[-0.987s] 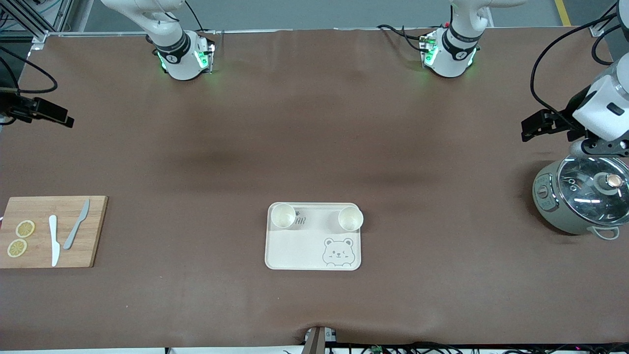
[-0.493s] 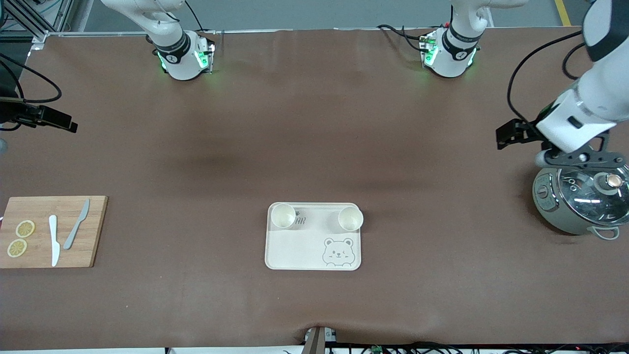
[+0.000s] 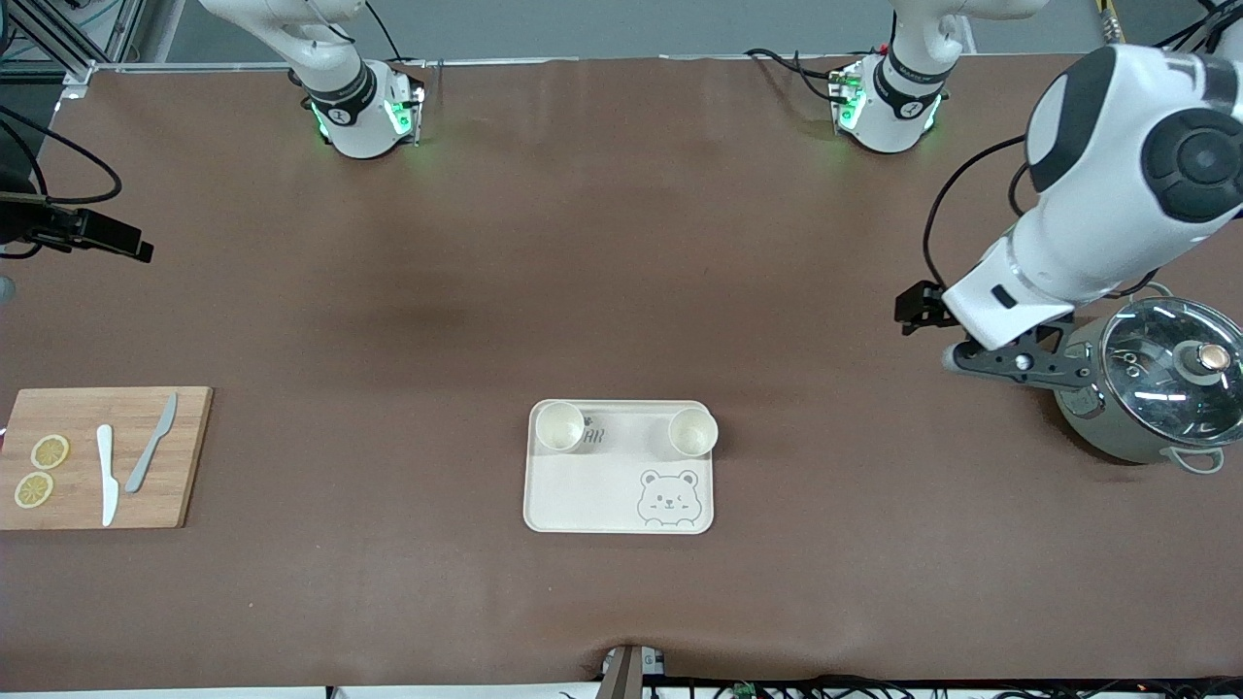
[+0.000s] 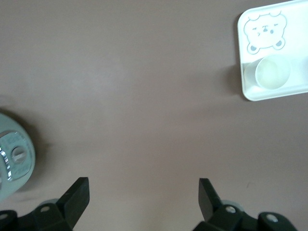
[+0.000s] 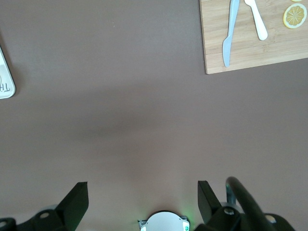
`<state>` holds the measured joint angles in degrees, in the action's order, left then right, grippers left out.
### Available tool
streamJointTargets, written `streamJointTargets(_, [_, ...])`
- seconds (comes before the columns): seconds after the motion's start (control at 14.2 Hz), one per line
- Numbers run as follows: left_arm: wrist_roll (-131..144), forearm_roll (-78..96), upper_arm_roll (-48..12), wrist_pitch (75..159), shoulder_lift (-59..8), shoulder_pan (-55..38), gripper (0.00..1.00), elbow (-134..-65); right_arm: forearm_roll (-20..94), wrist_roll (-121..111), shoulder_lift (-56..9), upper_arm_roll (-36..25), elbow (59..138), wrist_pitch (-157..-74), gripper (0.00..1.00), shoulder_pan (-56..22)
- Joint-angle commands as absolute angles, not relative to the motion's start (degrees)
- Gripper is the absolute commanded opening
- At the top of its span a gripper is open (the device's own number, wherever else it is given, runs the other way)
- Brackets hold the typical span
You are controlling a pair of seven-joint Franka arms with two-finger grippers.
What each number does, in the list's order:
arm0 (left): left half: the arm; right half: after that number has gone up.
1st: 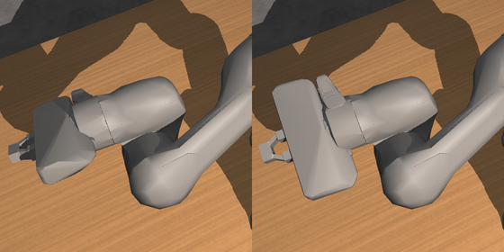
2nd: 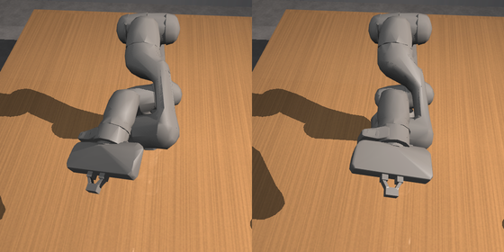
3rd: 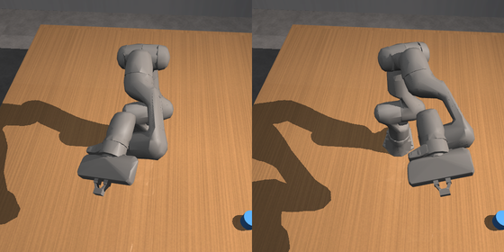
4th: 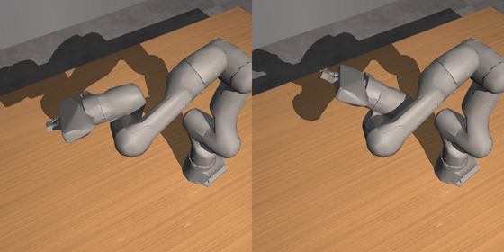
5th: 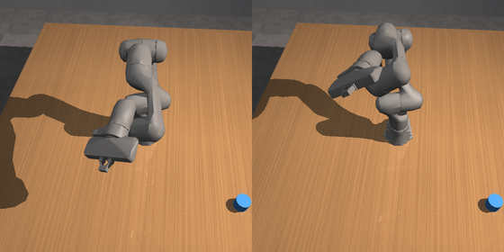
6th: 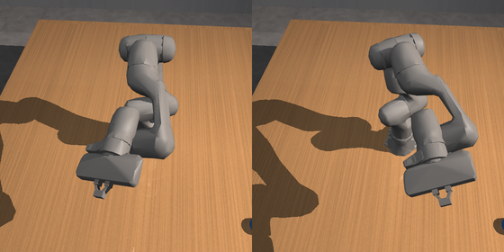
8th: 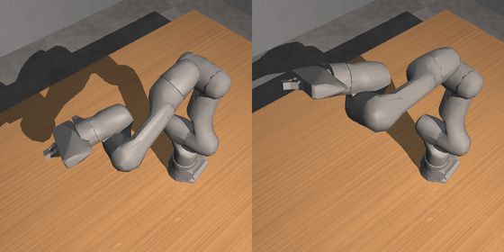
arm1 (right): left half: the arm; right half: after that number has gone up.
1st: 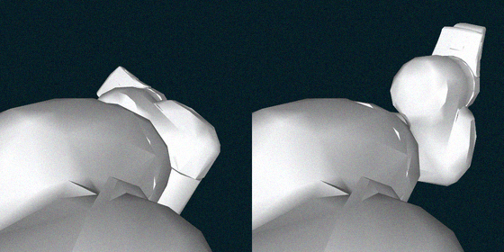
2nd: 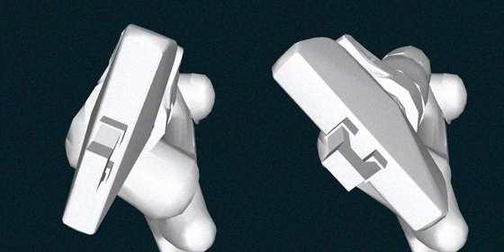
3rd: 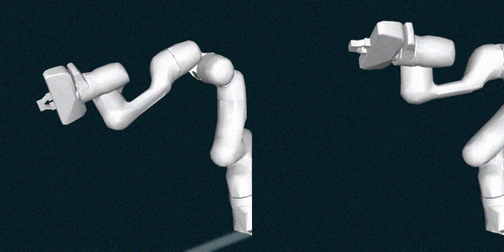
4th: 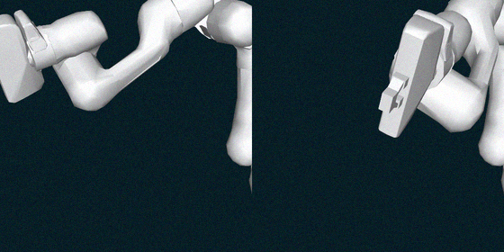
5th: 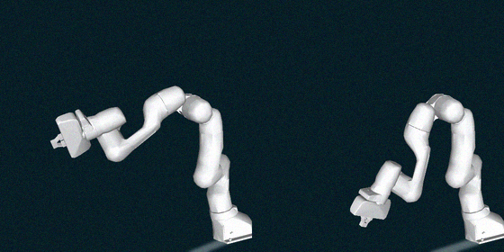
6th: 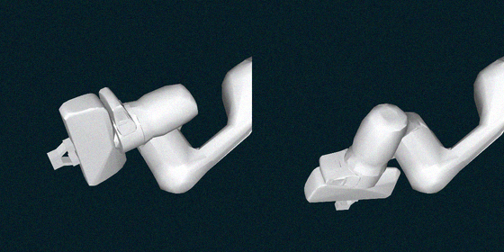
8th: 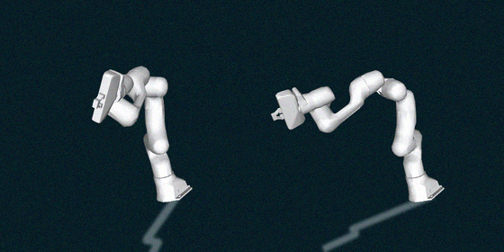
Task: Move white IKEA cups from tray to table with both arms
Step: 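Reach the left gripper toward the white cups on the tray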
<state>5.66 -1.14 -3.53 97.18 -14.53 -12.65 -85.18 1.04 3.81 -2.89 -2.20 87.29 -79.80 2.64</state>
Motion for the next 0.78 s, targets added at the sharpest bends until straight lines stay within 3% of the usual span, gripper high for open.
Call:
streamJointTargets(0.0, [9.91,-1.32,-3.60,100.53,-17.21,-13.79,1.00,-84.82,1.05,3.43,-2.99,-1.49,86.92,-79.45,1.00,4.13])
streamJointTargets(0.7, [27.07,-1.06,-3.60,113.90,-27.42,-20.30,1.00,-84.38,1.14,3.34,-3.60,-1.32,87.45,-80.32,1.00,3.78])
